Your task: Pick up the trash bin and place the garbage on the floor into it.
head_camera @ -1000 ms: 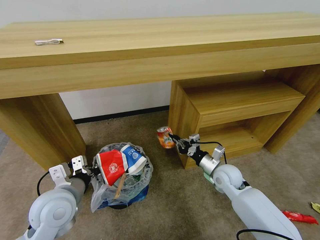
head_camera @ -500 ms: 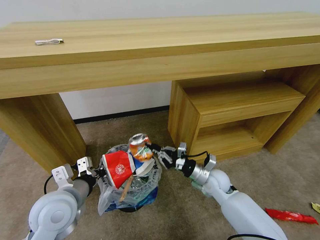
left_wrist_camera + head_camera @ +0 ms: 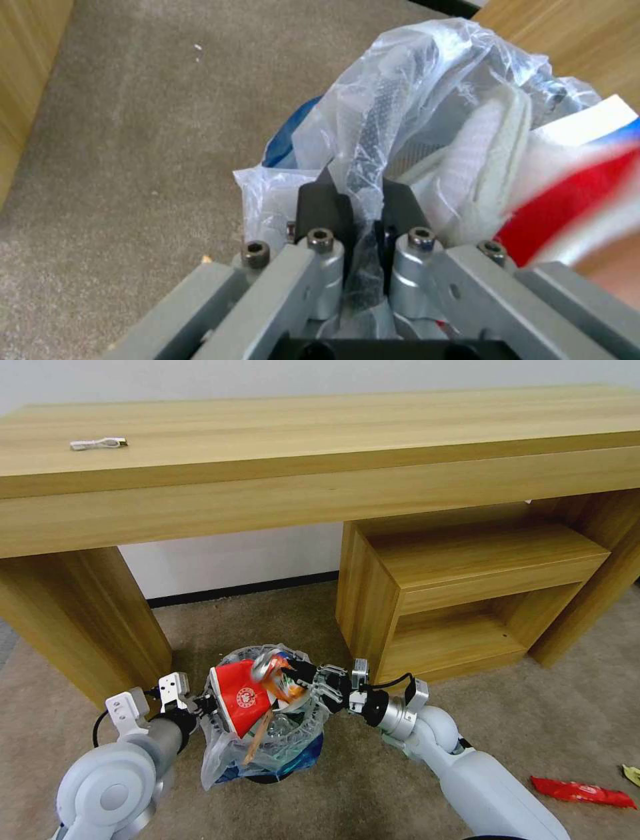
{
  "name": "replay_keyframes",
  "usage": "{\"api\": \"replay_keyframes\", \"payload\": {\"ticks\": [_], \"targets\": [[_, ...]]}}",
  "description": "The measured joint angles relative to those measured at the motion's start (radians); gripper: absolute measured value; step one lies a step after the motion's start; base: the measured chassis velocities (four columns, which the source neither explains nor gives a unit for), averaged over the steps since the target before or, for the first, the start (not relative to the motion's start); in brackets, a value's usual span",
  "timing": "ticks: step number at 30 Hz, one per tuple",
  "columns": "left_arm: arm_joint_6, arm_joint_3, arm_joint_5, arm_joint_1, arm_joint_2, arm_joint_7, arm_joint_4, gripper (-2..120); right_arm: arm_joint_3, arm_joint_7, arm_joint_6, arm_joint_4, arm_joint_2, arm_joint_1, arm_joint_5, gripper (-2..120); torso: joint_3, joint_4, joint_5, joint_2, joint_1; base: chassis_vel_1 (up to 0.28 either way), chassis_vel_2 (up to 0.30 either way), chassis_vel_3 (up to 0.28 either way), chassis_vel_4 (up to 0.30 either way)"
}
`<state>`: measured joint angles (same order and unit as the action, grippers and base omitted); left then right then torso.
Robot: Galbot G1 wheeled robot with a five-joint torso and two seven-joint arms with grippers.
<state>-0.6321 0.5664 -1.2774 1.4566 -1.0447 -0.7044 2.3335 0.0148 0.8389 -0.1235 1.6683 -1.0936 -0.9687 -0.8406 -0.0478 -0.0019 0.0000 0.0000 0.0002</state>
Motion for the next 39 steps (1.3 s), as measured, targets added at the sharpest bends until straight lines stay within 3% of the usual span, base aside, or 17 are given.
{"api": "replay_keyframes", "payload": {"ticks": [6,9,10,13,17,29,39], "targets": [[-0.001,0.004,0.006,0.001,0.0,0.0,0.0,3,-0.012,-0.043,-0.006,0.034,0.013,-0.002,-0.008,61,0.0,0.0,0.0,0.0,0.0,0.0,0.0,0.0,0.0],[0.001,0.011,0.018,0.001,0.002,-0.012,-0.006,3,-0.039,-0.184,-0.015,0.095,0.031,-0.015,-0.017,73,0.0,0.0,0.0001,0.0,0.0,0.0,0.0,0.0,0.0],[0.001,0.011,0.018,0.001,0.002,-0.012,-0.006,3,-0.039,-0.184,-0.015,0.095,0.031,-0.015,-0.017,73,0.0,0.0,0.0001,0.0,0.0,0.0,0.0,0.0,0.0],[0.007,0.024,0.051,0.005,0.007,-0.03,-0.009,3,-0.099,-0.349,-0.028,0.166,0.07,-0.046,0.014,89,0.0,0.0001,-0.0001,0.0,0.0,0.0,0.0,0.0,0.0],[0.011,0.036,0.084,0.012,0.008,-0.035,-0.006,3,-0.217,-0.412,-0.08,0.21,0.112,-0.131,0.11,99,0.0,0.0001,0.0,0.0,0.0,0.0,0.0,0.0,0.0],[0.02,0.043,0.13,0.009,0.008,-0.028,-0.008,3,-0.584,-0.433,-0.167,0.267,0.094,-0.485,0.215,100,0.0,-0.0001,0.0001,0.0,0.0,0.0,0.0,0.0,0.0],[0.03,0.061,0.151,0.009,-0.005,-0.015,-0.004,3,-0.692,-0.574,-0.174,0.311,0.035,-0.616,0.285,100,0.0,-0.0001,0.0,0.0,0.0,0.0,0.0,0.0,0.0]]}}
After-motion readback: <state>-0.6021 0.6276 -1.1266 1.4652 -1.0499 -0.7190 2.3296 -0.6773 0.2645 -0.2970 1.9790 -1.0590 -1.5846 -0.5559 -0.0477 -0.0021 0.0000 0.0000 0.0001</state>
